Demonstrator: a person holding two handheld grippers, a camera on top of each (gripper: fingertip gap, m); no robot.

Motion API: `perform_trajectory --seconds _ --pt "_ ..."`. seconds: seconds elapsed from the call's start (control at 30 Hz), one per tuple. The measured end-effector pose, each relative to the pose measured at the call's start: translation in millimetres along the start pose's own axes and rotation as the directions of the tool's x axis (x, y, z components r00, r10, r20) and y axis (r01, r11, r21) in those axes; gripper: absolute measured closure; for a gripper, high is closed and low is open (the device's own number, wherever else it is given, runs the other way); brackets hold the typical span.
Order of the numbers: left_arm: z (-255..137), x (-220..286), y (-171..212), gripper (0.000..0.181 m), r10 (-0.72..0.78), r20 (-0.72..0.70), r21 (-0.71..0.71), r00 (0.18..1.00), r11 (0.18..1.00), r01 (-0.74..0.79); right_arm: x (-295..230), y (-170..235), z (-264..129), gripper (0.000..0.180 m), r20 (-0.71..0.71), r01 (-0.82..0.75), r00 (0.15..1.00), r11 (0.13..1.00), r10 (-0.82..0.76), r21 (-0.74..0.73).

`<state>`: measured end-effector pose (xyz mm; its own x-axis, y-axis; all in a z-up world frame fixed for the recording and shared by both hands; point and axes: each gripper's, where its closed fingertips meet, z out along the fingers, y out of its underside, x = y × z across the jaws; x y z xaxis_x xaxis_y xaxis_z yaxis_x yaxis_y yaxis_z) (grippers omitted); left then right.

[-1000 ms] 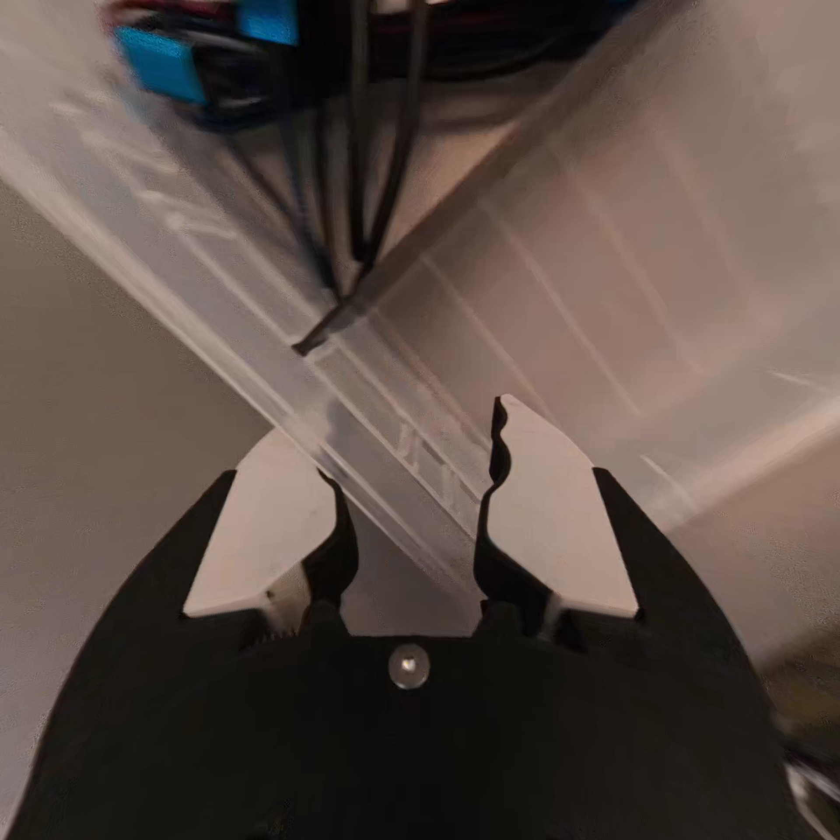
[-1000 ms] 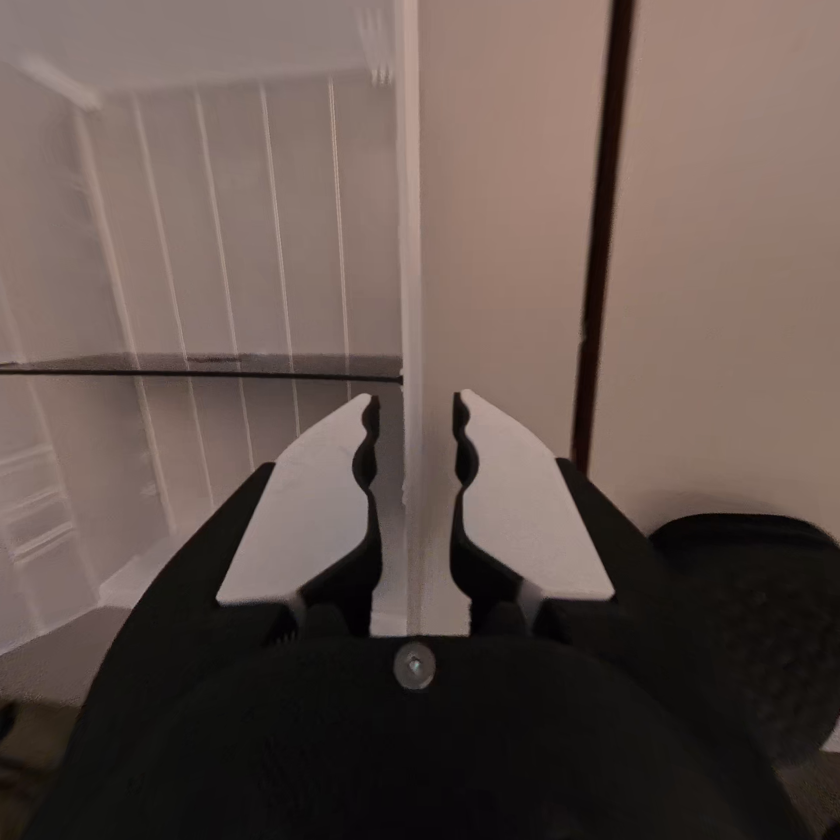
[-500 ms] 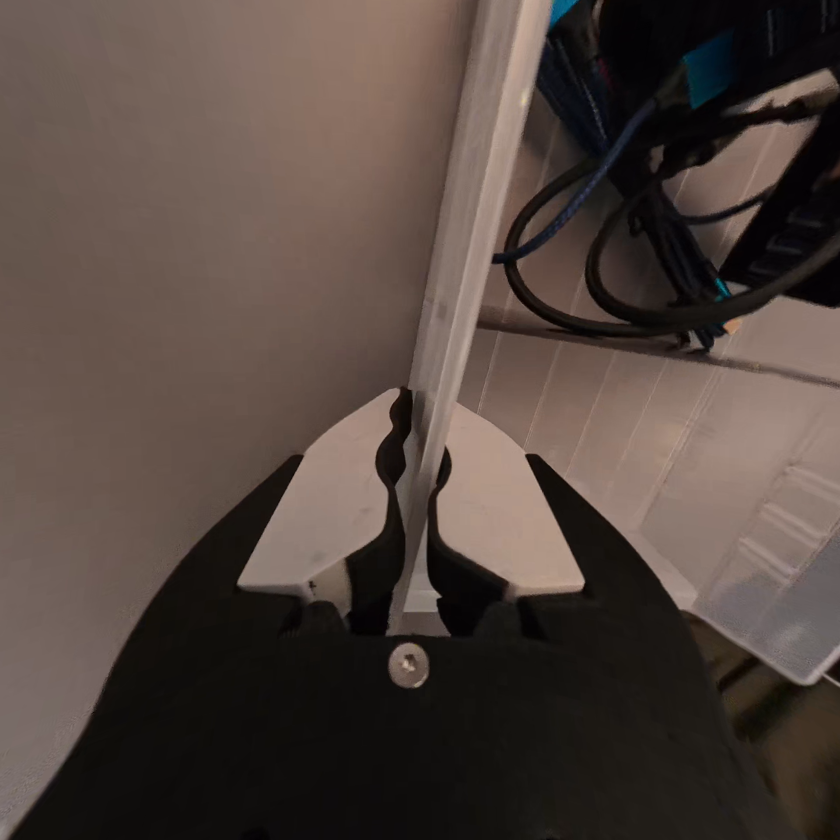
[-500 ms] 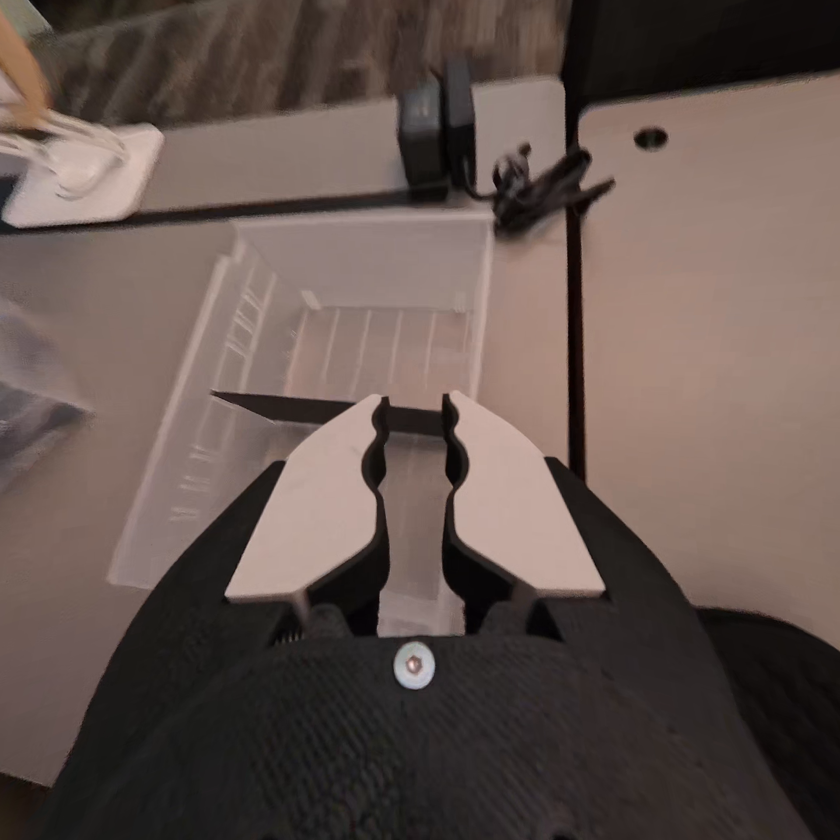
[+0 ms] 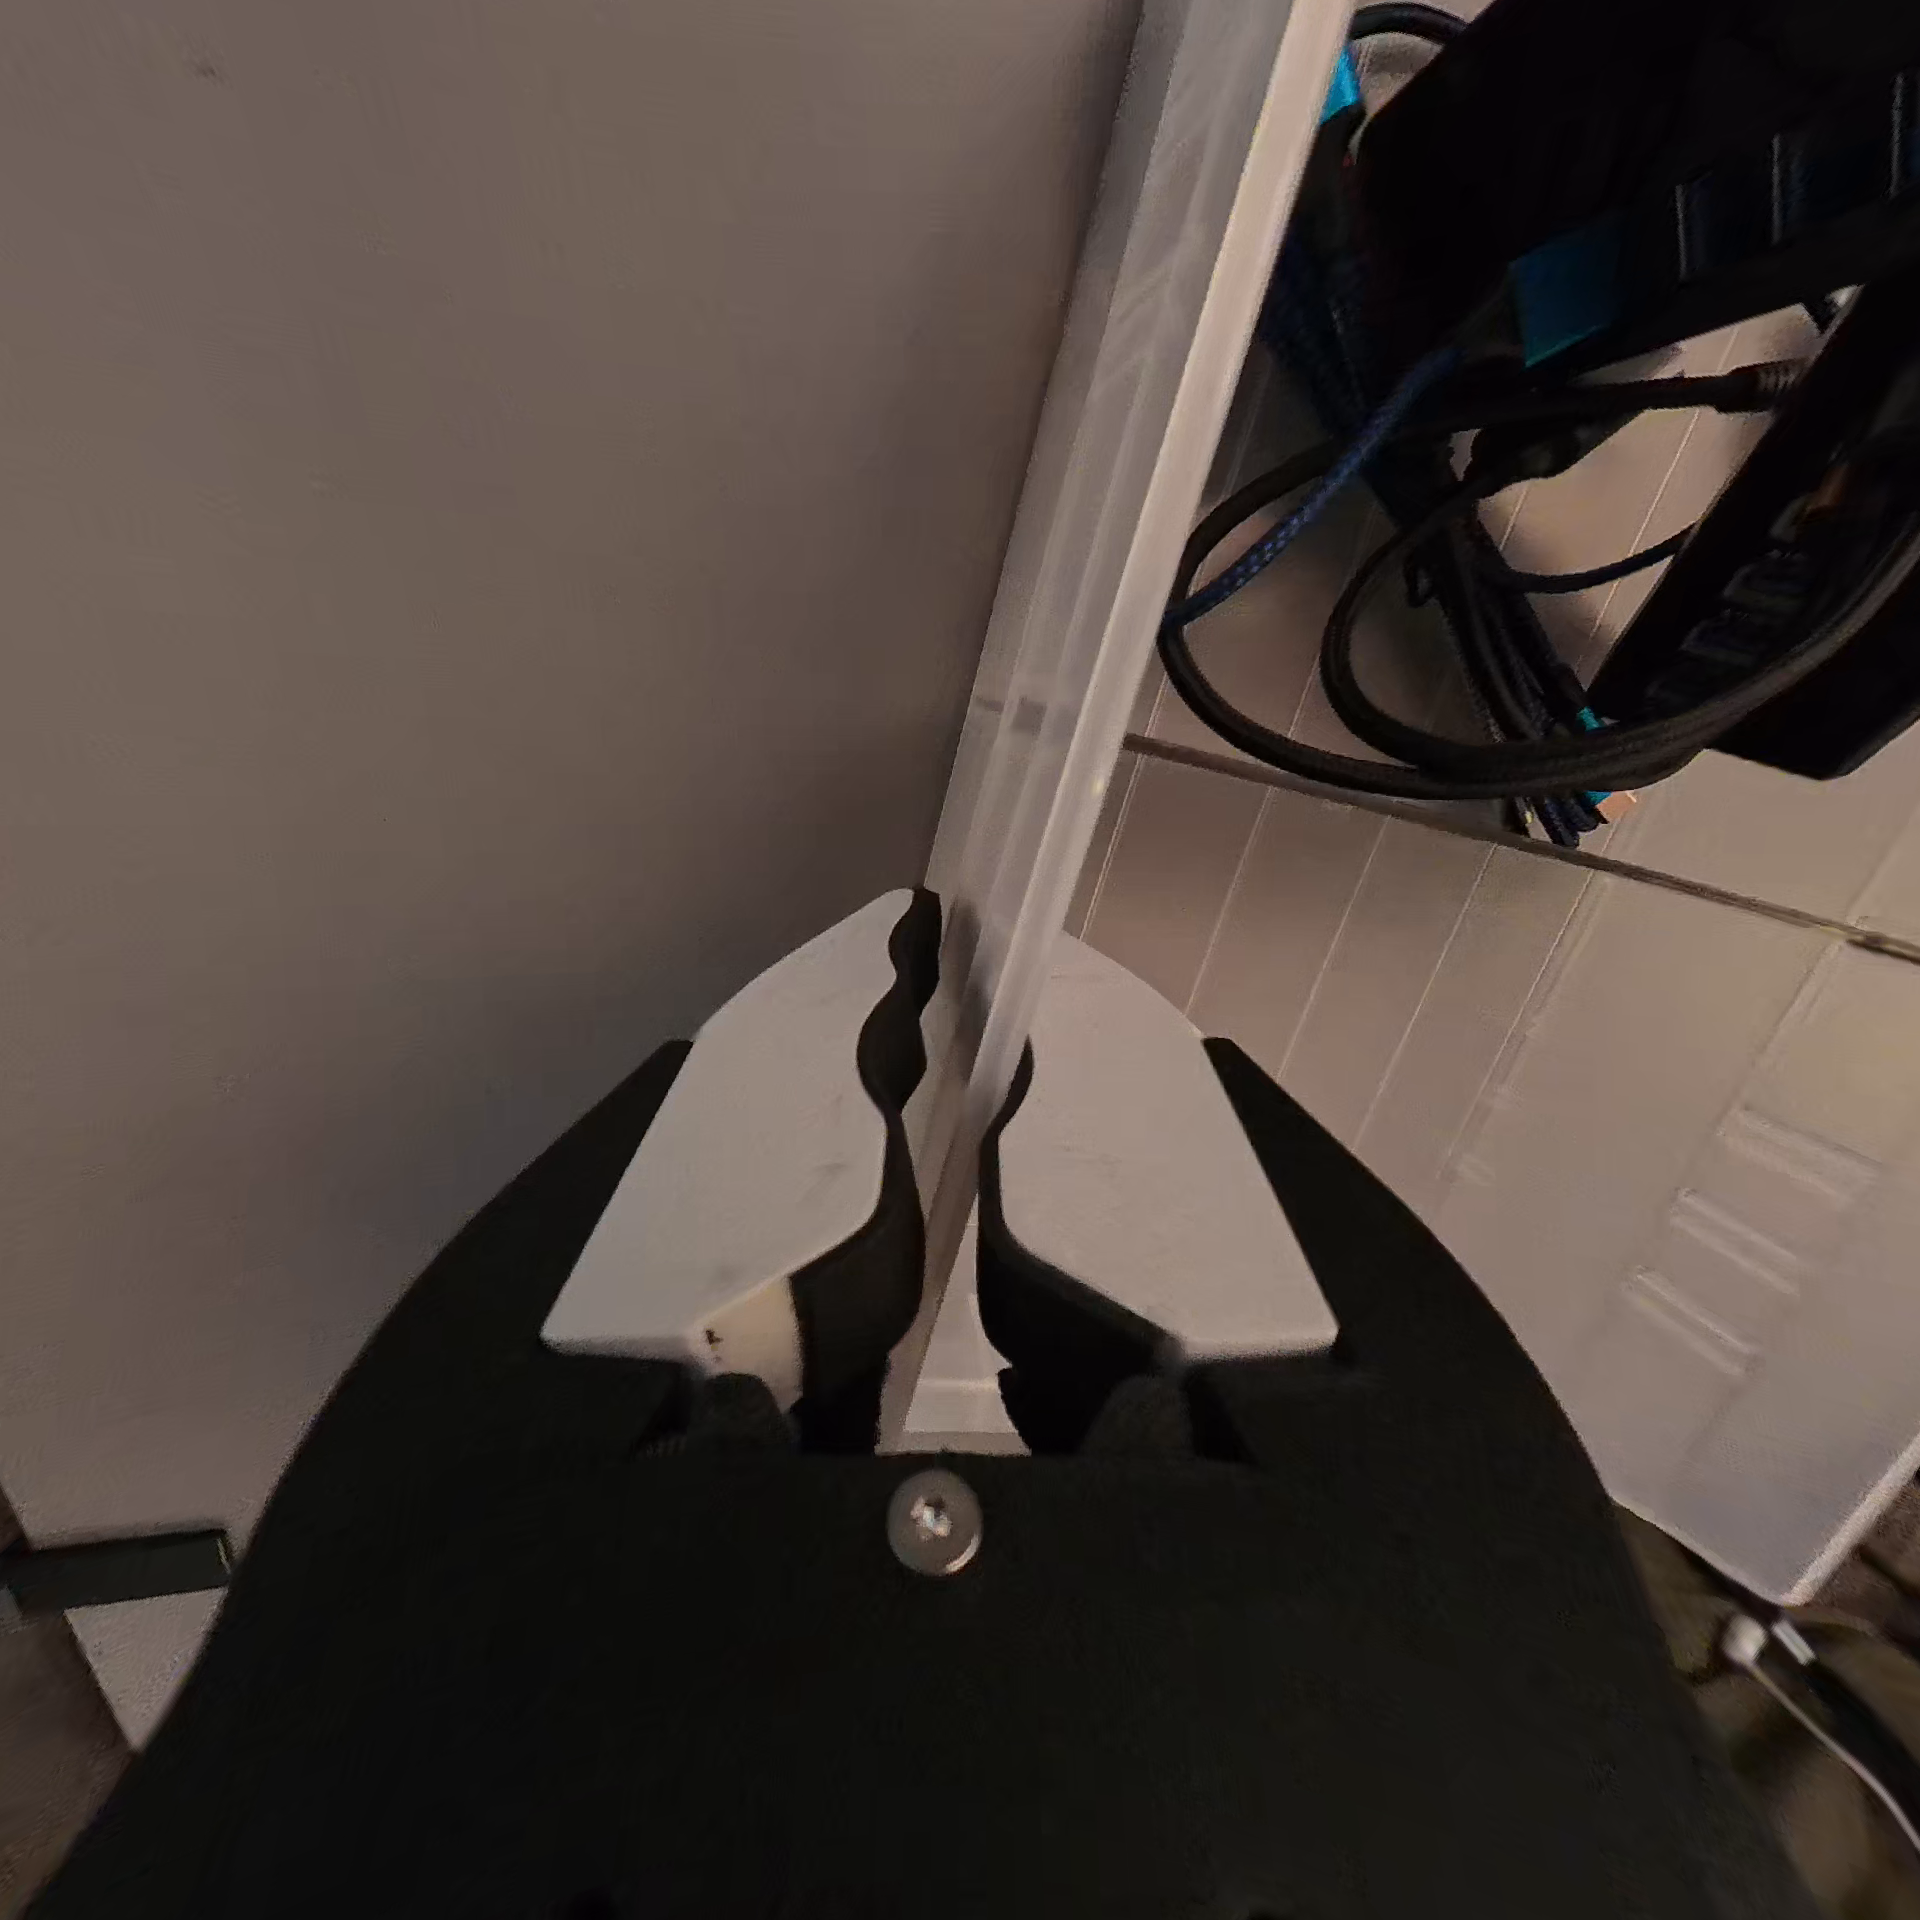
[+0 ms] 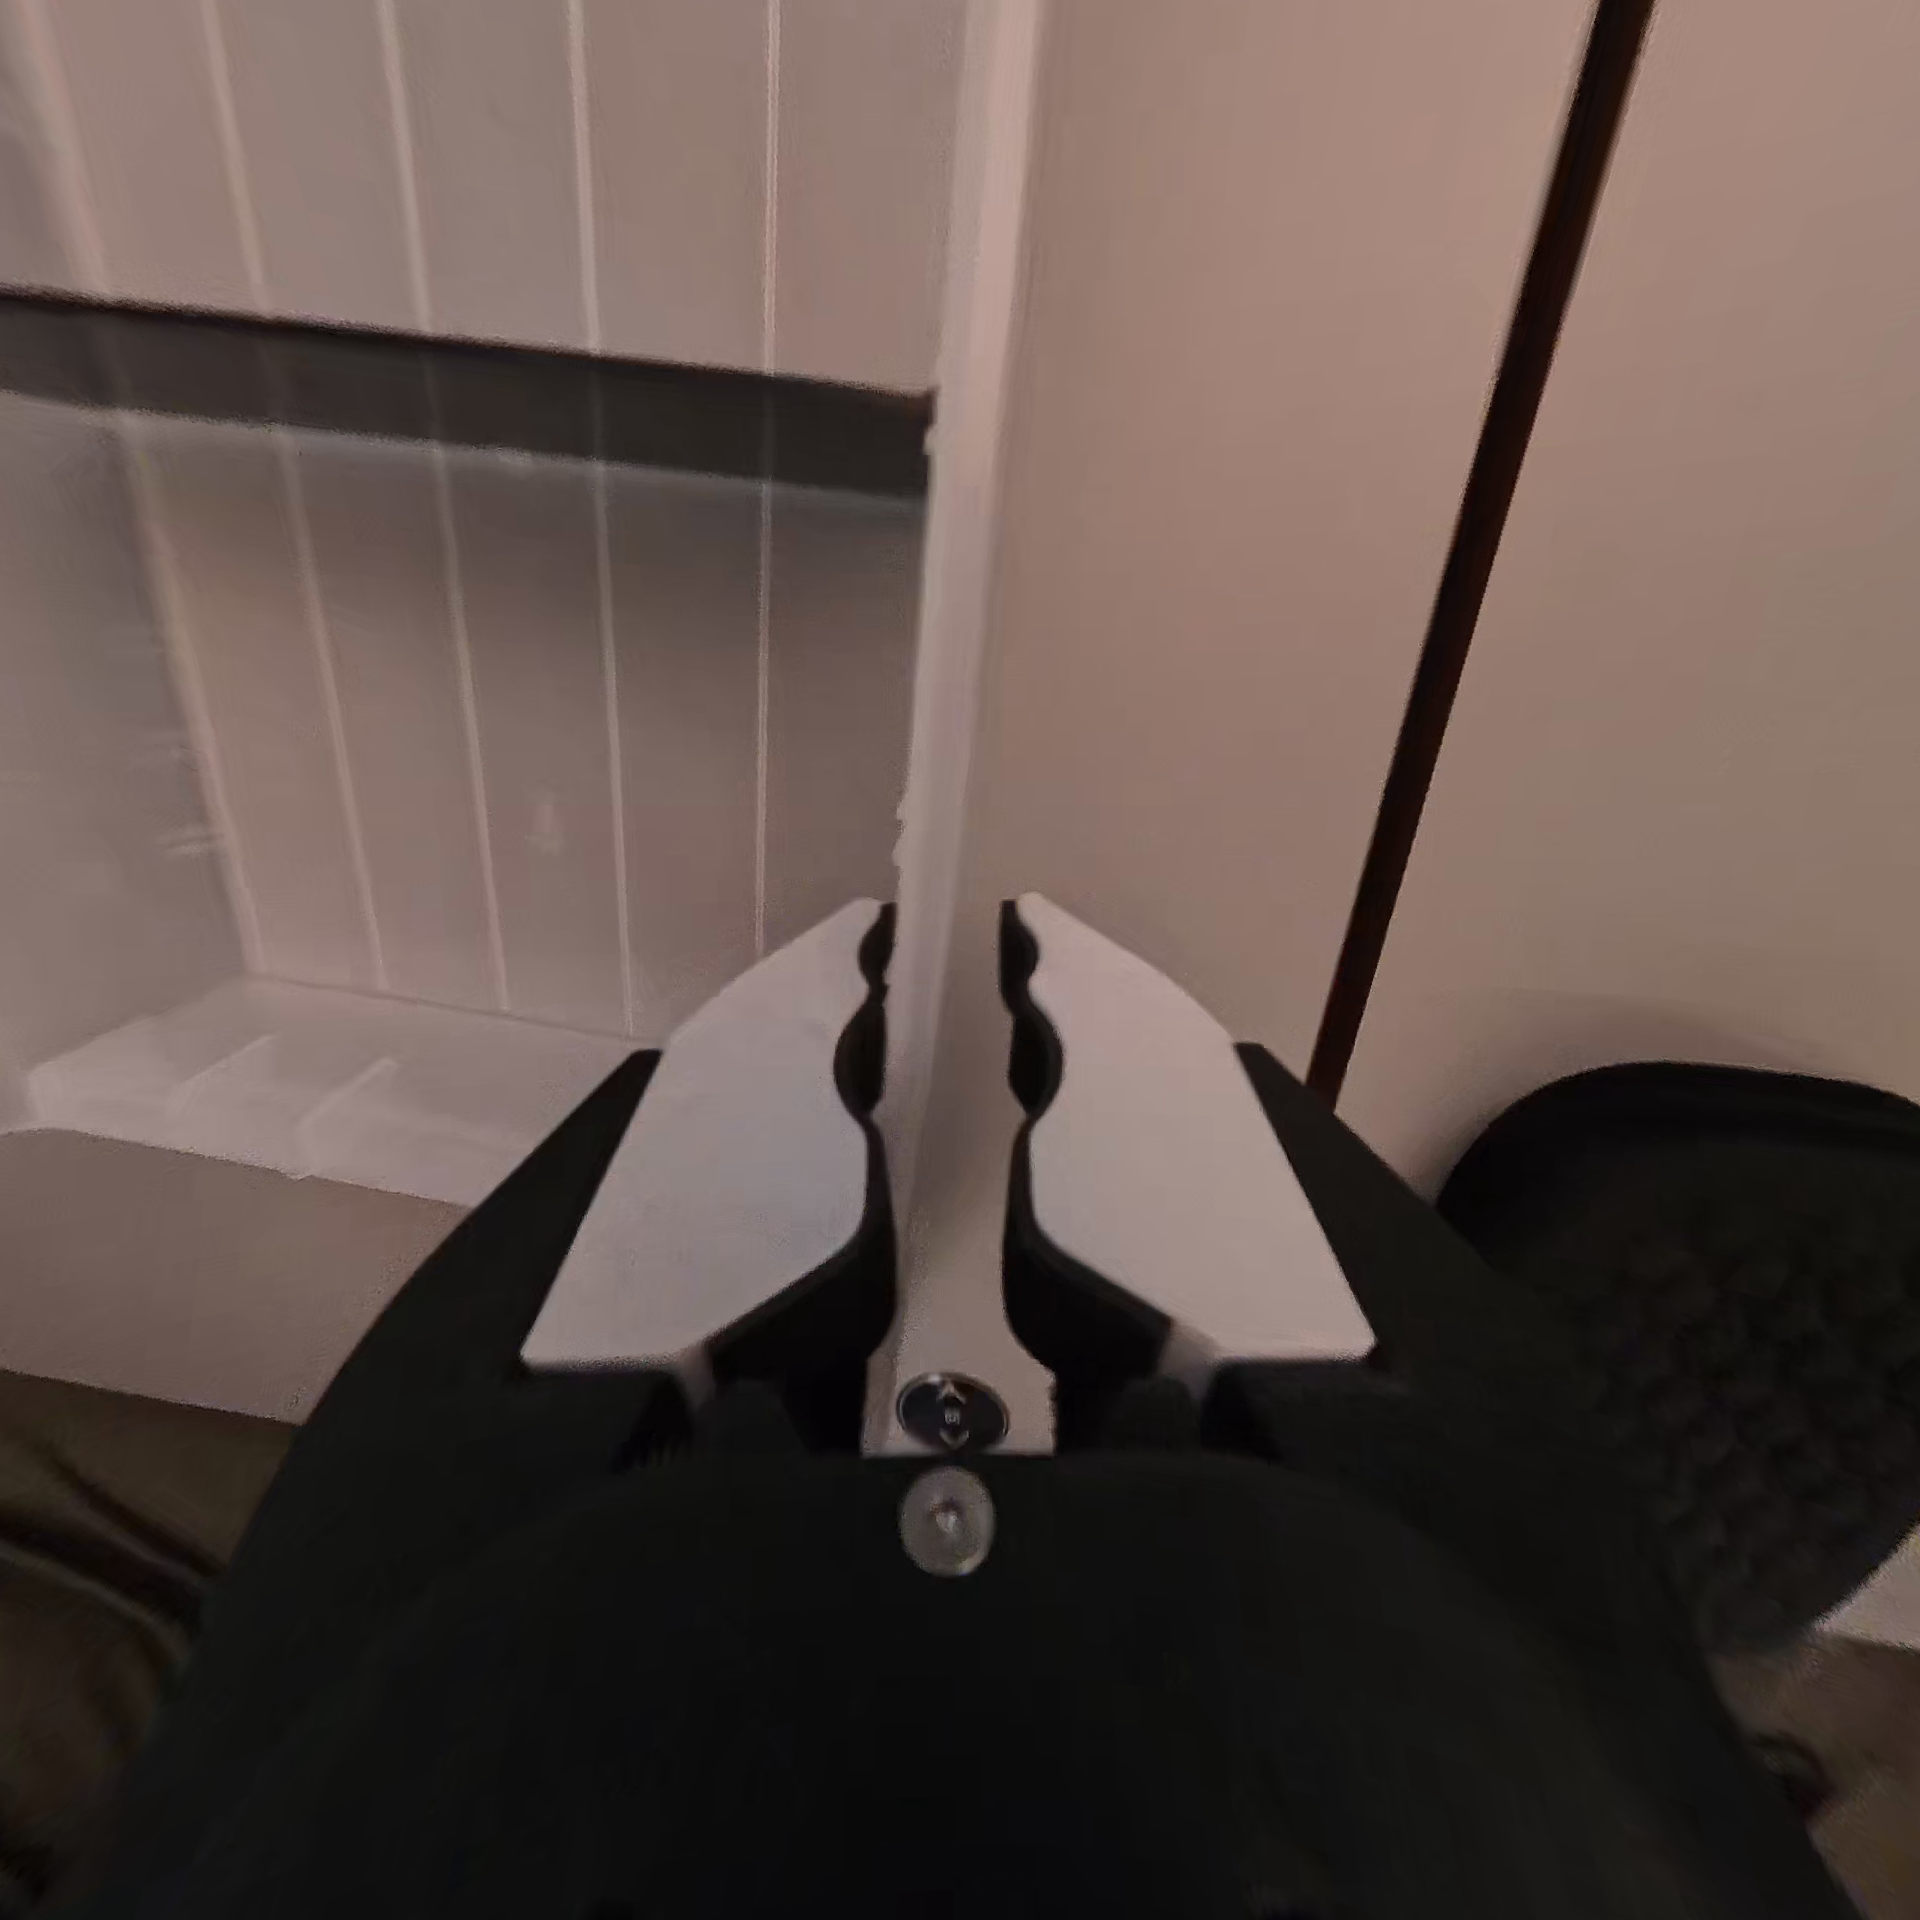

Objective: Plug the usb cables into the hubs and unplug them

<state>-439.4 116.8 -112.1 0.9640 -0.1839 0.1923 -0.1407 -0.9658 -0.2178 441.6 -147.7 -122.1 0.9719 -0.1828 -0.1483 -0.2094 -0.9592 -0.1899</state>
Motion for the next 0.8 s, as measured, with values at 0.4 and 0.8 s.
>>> perform_trajectory --seconds 0.4,0.8 --pt "-9 -47 -9 0.175 -0.119 -0.014 0.076 0.993 0.99 0.12 -4 23 -1 0.172 -0.009 0.061 0.998 0.994 -0.063 -0.096" --pt "-16 -78 -6 0.175 -0.203 -0.002 0.1 0.979 0.974 0.202 1 19 4 0.162 -0.088 0.104 0.99 0.994 -0.106 -0.034"
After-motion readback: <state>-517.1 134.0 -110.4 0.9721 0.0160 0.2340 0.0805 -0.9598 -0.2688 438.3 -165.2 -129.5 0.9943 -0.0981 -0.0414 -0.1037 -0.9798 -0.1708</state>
